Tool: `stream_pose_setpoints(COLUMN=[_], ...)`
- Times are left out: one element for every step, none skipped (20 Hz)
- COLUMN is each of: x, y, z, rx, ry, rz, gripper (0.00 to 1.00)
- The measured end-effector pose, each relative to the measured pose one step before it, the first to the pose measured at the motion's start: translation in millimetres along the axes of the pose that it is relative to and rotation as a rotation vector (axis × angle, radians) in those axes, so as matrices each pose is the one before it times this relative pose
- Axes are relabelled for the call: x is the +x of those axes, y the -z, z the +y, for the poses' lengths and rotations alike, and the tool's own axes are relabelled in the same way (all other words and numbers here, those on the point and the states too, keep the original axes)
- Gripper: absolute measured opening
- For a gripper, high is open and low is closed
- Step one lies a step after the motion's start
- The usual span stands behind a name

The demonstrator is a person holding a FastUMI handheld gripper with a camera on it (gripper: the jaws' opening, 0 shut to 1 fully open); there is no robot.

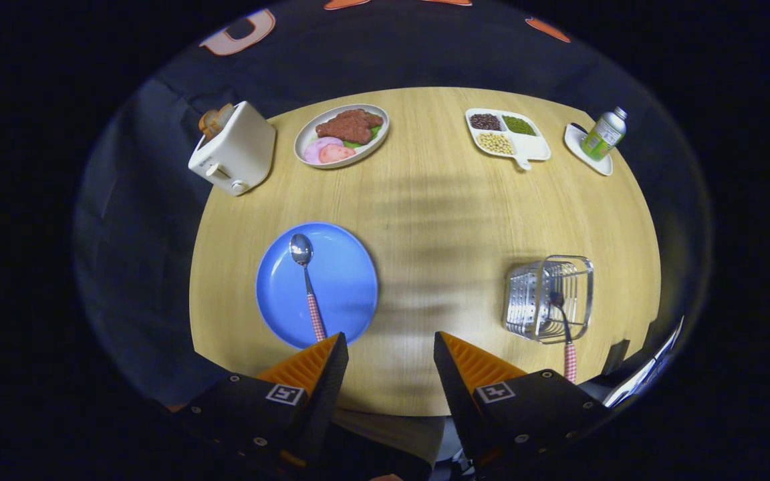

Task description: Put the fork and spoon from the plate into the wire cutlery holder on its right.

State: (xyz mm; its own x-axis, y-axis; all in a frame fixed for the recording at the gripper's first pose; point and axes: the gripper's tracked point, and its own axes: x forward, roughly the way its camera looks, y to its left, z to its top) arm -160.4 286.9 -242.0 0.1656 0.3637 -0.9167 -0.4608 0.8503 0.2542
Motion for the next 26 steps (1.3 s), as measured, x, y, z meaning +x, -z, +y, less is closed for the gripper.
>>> stream_pose_setpoints(x=[7.24,7.28,7.39,6.03,7.95,5.92,5.19,6.68,7.3,5.56,5.59,5.01,6.66,5.45,5.74,4.87,5.41,3.44,3.21,2.3,2.35,1.88,-0.04,0.67,0.17,0.55], y=[1.55,1.41,1.52,1.06,2.78,1.54,3.24,2.67,2.64,2.57,4.06,2.51,2.34,1.61,2.45,2.29,1.18,0.2,0.88,-0.67,0.54,0.05,-1.93,-1.19,0.43,-0.13], z=[10.11,10.15,9.28,7.98,10.63,8.45,7.27,5.78,4.78,2.84,2.68,3.52,3.58,2.42,-1.78,-1.6,0.25,0.25,0.57,-1.54,-1.1,-0.22,-0.47,0.32,-1.61,-0.95], rx=[-0.02128,-0.023,-0.0249,-0.01972,-0.01986,-0.01485,-0.01472,-0.01768,-0.01748,-0.01626,-0.01234,-0.01053,-0.00771,-0.00991,-0.00862,-0.00355,-0.00088,-0.00217,-0.00418,-0.00553,-0.00561,-0.00166,-0.0019,-0.00133,0.00011,0.00008], ry=[-0.00017,-0.00055,0.00336,-0.00273,-0.00424,-0.00739,-0.00462,0.00047,0.00451,0.00668,0.00463,-0.00287,0.00131,0.00155,0.01036,0.01248,0.00761,0.00228,0.00236,0.00655,0.00669,0.00005,0.00499,0.00126,0.0111,0.00052], rz=[-0.00079,-0.00325,-0.00123,-0.00013,0.00448,0.00498,0.00595,0.00777,0.00681,0.0106,0.00972,0.00662,0.00469,0.00566,0.00671,0.01291,0.00387,0.00847,0.00697,0.00243,0.0048,0.00599,-0.00111,-0.00193,0.0008,0.00155], gripper=[0.79,0.78,0.78,0.78,0.79,0.79,0.79,0.79,0.79,0.79,0.78,0.78,0.78,0.77,0.75,0.74,0.65,0.6,0.5,0.46,0.42,0.4,0.34,0.31,0.25,0.2])
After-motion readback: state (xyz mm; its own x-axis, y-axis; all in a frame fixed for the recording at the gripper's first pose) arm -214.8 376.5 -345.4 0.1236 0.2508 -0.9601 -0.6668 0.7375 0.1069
